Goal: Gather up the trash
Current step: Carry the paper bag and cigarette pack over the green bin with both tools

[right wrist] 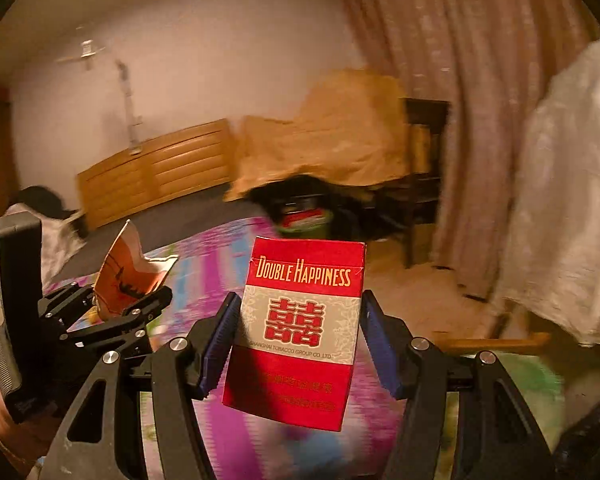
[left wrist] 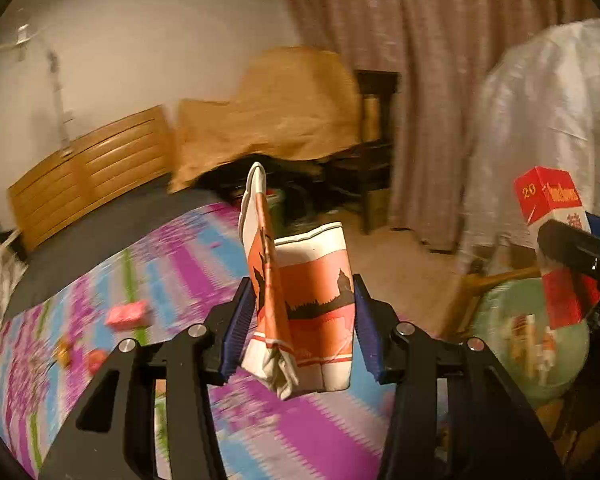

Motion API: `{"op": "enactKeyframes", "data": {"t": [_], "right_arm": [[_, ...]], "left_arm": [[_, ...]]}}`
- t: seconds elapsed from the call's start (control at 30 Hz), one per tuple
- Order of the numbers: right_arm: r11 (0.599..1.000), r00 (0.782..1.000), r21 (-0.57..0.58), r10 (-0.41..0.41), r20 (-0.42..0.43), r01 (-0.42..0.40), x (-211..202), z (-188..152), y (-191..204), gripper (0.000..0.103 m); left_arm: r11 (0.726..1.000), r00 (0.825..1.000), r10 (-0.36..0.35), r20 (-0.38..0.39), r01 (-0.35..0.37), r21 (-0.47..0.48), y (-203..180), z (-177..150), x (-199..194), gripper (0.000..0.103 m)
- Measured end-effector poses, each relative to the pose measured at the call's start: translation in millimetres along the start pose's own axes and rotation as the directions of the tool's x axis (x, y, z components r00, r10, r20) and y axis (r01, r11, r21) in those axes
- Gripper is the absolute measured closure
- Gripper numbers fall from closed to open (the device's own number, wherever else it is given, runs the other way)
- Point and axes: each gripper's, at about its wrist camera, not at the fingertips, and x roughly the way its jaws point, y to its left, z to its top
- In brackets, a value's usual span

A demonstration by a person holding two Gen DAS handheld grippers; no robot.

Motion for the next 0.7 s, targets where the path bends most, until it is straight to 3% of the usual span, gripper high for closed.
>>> {"op": "enactKeyframes", "data": {"t": [0.2,0.4,0.7], "right_arm": [[0.982,0.986,0.088,-0.165,-0.005,0.164,-23.7,0.8,-102.1,0.041],[0.946,0.955,0.133,-0.293,-0.034,0.295,-42.1,-5.8,-183.2,0.041],[0.906,0.916,0.147,-0.382,-0.121,0.397,-57.0,-35.2,-236.7,0.041]], "left_arm": [[0.984,0.989,-0.145,0.002,0.144,0.107,-83.3,18.9,23.4,0.057],[0.940,0.966,-0.256,-0.027,0.256,0.225,-163.1,25.0,37.0,0.057],[0.871,0.928,-0.362,-0.092,0.372,0.322,-243.0,23.0,47.7,0.057]]}}
